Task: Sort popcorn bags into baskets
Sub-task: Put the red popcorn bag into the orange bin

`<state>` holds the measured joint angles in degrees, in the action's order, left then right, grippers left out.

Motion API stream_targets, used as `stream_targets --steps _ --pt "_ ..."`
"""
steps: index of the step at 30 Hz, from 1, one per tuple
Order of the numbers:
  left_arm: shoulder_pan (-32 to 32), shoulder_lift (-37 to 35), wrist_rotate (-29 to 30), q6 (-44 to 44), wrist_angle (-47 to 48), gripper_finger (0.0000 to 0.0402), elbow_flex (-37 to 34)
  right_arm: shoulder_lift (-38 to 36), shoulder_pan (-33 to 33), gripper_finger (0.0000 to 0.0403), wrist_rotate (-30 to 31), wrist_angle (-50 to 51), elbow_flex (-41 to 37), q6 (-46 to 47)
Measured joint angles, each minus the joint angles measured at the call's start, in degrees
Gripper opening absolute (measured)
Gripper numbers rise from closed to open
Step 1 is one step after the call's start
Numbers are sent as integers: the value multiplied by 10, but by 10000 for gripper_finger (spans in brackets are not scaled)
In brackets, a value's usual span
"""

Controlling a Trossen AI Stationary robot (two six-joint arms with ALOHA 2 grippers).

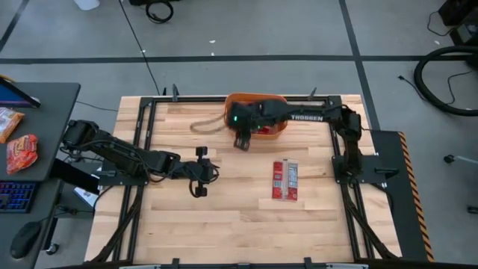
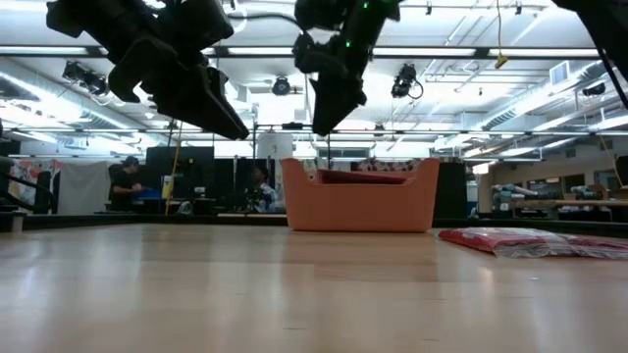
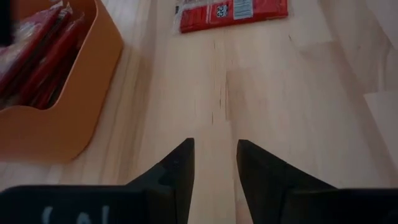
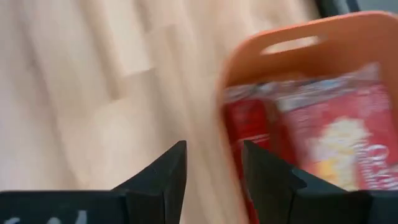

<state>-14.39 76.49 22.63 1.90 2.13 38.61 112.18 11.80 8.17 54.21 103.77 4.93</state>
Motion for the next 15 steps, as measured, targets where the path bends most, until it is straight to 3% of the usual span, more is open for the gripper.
stream_targets --steps 5,15 --pt "0 0 -9 -23 14 125 0 1 -78 158 32 38 -27 -6" --pt "-20 0 -14 -51 30 125 0 0 -209 158 41 101 -133 87"
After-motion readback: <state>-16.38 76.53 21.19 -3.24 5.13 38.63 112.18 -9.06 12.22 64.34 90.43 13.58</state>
